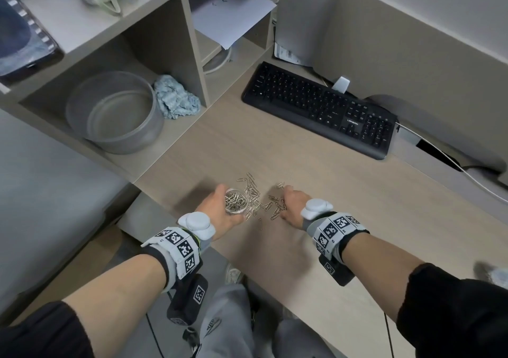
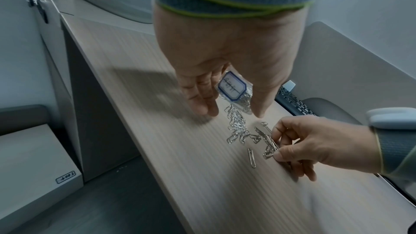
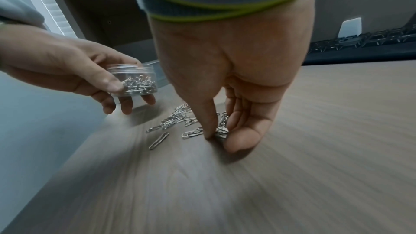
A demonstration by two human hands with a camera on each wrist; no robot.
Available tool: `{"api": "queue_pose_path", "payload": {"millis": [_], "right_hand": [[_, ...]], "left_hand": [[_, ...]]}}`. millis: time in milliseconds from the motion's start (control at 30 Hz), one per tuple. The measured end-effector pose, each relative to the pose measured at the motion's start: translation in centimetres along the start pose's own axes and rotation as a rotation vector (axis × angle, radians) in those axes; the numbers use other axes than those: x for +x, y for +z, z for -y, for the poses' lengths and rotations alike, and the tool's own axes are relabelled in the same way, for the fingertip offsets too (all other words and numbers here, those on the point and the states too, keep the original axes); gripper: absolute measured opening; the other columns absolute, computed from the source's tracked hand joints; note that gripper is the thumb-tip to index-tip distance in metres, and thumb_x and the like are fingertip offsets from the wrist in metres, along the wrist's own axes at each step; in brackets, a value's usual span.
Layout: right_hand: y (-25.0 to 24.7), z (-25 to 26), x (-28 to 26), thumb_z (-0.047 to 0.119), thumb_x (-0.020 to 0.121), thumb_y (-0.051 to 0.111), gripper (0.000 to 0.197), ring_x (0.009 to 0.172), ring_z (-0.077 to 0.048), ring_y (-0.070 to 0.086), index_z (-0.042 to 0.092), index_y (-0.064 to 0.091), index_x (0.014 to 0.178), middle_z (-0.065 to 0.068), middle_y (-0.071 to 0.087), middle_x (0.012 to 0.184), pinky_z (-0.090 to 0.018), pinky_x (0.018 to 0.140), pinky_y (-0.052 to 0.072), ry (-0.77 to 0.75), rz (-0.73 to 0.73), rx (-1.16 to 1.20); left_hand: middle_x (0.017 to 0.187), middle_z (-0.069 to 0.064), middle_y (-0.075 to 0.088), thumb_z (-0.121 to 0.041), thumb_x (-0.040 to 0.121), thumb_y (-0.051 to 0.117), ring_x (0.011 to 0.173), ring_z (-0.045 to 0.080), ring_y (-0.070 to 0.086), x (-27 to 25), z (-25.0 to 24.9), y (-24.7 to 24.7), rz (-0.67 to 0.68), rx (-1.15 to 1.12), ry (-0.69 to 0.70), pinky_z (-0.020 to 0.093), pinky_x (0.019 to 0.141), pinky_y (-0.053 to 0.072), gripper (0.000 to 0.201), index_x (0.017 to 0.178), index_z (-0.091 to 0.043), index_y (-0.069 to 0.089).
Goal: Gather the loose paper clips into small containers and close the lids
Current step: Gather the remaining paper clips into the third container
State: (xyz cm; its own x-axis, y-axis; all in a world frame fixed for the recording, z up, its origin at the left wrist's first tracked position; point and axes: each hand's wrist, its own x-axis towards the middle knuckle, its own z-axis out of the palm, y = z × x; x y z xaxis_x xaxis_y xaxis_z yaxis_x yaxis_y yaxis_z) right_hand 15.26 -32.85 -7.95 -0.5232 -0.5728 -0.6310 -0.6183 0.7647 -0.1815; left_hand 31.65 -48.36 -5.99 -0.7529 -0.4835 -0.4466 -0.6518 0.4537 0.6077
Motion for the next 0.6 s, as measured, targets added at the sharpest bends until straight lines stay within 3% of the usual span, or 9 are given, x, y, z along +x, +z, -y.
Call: {"api": "queue_pose_path", "payload": {"millis": [333,467,600], "right_hand": [[0.18,0.53,-0.15,0.016,0.094,0.052,0.038,0.099,-0.037,0.063,0.005,0.042,0.129,-0.018,0.063,0.114,-0.037,0.076,0.049,-0.04,0.014,-0.044],[-0.18,0.32,-0.24,0.007,0.094,0.046,0.049,0.095,-0.035,0.065,0.028,0.042,0.138,-0.014,0.064,0.113,-0.035,0.078,0.053,-0.131,0.046,-0.028],[-0.23,-0.07,-0.77,0.02,0.095,0.048,0.05,0.098,-0.037,0.063,0.039,0.039,0.14,-0.015,0.064,0.116,-0.035,0.078,0.051,-0.14,0.052,-0.021]], "left_hand": [[0.108,0.001,0.062,-0.04,0.071,0.079,0.097,0.025,0.06,0.26,-0.47,0.19,0.015,0.016,-0.014,0.035,0.083,0.05,0.061,0.117,-0.018,0.044],[0.107,0.002,0.062,-0.04,0.071,0.079,0.095,0.025,0.06,0.23,-0.45,0.2,0.015,0.023,-0.016,0.037,0.083,0.051,0.062,0.116,-0.018,0.043],[0.108,0.002,0.062,-0.039,0.072,0.079,0.096,0.025,0.06,0.18,-0.6,0.27,0.008,0.013,-0.027,0.036,0.084,0.051,0.062,0.117,-0.018,0.044]]}}
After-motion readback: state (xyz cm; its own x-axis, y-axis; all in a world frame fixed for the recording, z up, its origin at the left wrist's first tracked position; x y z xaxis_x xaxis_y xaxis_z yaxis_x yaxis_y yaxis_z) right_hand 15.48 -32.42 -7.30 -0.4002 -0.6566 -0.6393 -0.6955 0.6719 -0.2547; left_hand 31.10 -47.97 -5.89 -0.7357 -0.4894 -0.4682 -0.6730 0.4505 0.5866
